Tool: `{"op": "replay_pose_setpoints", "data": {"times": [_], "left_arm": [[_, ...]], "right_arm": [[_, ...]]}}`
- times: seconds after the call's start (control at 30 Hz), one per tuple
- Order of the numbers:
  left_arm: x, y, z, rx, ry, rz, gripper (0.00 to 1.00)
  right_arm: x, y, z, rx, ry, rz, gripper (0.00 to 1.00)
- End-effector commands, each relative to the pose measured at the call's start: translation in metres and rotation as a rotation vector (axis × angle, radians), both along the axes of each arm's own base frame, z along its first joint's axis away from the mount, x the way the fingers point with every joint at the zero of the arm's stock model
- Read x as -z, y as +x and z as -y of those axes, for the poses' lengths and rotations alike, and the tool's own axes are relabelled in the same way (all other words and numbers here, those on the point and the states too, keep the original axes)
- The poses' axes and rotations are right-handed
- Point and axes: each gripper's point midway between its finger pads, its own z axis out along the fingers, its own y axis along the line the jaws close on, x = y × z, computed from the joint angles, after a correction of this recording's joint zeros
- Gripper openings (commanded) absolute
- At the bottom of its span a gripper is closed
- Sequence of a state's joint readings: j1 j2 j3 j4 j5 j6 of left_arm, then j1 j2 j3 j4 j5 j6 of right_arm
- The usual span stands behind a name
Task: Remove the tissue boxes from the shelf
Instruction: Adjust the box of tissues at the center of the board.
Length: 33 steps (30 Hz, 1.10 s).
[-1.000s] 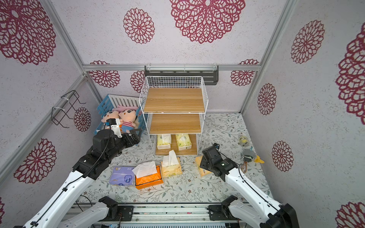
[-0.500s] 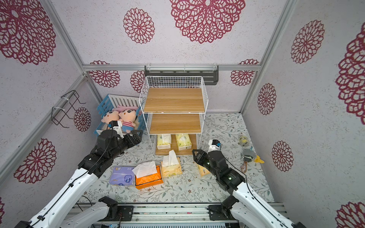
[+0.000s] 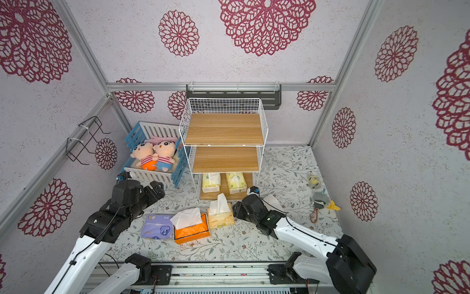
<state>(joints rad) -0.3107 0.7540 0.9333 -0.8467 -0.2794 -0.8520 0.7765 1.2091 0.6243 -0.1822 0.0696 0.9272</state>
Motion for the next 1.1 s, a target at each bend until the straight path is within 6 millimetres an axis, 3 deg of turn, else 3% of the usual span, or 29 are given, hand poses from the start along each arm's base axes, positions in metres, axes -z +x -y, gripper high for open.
{"op": "replay_pose_setpoints", "data": {"times": [0.0,0.2,0.53,0.87,1.07], "left_arm": [[0.035,-0.027,-0.013,-0.089,-0.055,-0.108,0.97],[0.081,-0.043,-0.004,-0.140,-0.206,-0.206,0.97],[0.116,-0.042,0.010,-0.155,-0.314,-0.246,0.97],[0.140,-0.037,0.014,-0.157,-0.338,-0.255,0.97],[0.132,-0.026,0.009,-0.142,-0.291,-0.209,0.97]], "right_arm": [[-0.010,0.009,-0.015,-0.040,-0.023,0.055,0.62],[-0.001,0.007,-0.038,-0.127,-0.044,0.056,0.68],[0.018,0.000,-0.044,-0.161,-0.104,0.024,0.70],[0.031,-0.018,-0.067,-0.212,-0.077,-0.008,0.70],[0.035,-0.029,-0.086,-0.231,-0.053,-0.031,0.70]]}}
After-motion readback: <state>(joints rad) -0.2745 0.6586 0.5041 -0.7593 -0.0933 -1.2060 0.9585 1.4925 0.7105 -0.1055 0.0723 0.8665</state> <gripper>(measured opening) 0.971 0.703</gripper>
